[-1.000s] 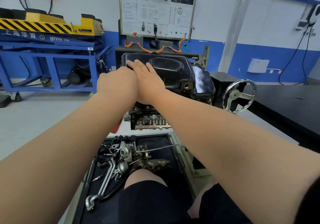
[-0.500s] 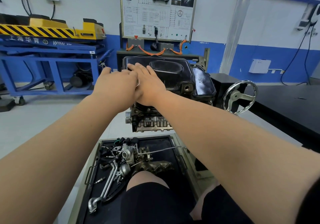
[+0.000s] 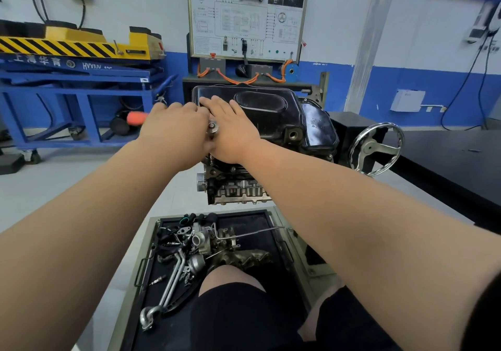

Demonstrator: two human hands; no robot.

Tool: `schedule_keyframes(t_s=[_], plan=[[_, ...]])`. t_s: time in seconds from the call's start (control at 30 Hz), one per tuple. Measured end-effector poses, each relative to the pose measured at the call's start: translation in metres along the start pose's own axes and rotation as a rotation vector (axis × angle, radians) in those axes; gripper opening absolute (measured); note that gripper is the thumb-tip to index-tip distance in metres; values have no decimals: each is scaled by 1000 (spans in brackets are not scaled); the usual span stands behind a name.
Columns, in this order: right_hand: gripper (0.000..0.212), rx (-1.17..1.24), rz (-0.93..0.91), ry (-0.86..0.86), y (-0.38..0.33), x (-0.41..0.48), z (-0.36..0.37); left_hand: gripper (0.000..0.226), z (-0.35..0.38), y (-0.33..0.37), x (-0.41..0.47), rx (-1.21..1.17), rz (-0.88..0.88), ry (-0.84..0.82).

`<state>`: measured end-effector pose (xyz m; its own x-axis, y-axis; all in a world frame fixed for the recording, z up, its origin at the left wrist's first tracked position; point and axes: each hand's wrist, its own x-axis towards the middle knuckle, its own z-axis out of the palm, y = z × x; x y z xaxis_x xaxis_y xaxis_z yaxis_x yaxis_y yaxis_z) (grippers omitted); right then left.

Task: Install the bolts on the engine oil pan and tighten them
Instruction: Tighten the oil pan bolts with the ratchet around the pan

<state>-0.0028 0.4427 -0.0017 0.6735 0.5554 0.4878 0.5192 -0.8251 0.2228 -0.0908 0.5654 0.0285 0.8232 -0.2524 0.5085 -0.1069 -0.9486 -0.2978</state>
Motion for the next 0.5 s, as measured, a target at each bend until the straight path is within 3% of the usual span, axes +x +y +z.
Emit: schedule_keyframes(t_s=[0.23,0.33,0.5], plan=[[72,-12,4,-34,0,1,0,41,0,6,5,-51,-86,23],[65,-57,-1,-3,-1,1,3,25,-1,0,11,-1,18,-29],[67,-12,-1,9,1,1,3,27,-2,-4,6,-6,156,14]])
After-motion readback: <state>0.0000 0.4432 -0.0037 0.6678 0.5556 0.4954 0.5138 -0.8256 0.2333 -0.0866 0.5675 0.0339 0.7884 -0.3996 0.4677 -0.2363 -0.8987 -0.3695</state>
